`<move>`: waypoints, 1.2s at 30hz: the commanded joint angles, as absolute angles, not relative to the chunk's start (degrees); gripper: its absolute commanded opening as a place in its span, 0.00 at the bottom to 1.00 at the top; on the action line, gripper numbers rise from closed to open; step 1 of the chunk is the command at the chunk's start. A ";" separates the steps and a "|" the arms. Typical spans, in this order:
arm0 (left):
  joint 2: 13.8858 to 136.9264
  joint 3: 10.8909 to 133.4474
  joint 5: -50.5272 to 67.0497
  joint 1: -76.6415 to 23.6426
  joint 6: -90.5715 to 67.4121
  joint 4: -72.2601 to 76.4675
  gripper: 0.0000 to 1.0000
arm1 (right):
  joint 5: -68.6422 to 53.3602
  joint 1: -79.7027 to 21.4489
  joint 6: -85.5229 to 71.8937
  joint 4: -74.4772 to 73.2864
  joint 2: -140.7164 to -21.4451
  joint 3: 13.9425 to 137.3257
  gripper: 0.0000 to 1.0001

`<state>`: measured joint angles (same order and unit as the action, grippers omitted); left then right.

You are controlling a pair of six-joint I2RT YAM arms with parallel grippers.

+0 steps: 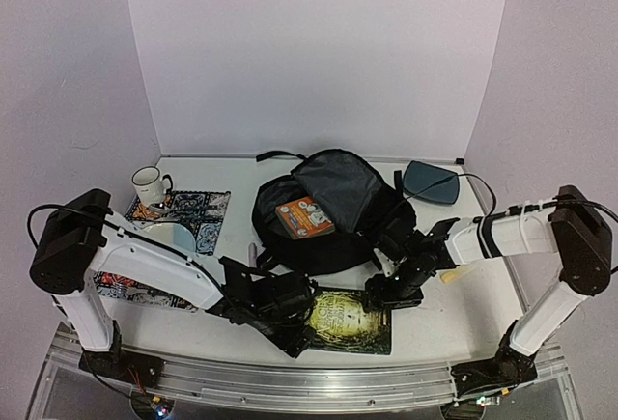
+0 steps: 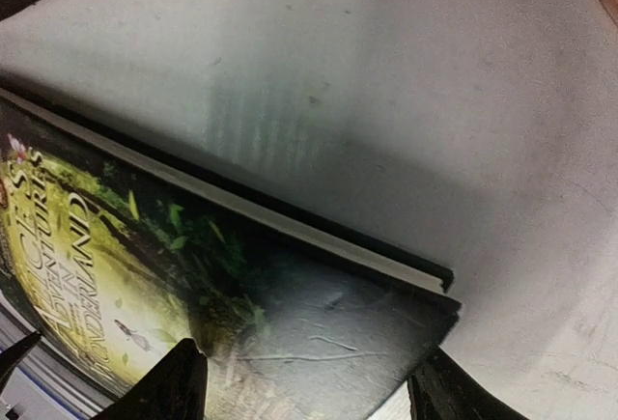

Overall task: Pack the student bag
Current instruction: Move the book to the center of the board.

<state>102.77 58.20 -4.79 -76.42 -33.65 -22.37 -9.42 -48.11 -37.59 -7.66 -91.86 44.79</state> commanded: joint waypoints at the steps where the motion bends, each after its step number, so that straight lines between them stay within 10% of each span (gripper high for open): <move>1: 105.72 61.41 -12.20 -77.25 -32.40 -27.33 0.89 | -12.06 -50.13 -38.84 -7.99 -94.53 46.91 0.70; 20: 98.36 55.80 -28.06 -66.63 -43.09 -37.35 0.83 | -17.77 -60.16 -40.65 -5.91 -100.12 57.83 0.64; 36: 84.05 52.46 -16.59 -61.24 -56.79 -32.80 0.97 | -7.66 -56.59 -31.22 -13.30 -100.91 66.22 0.69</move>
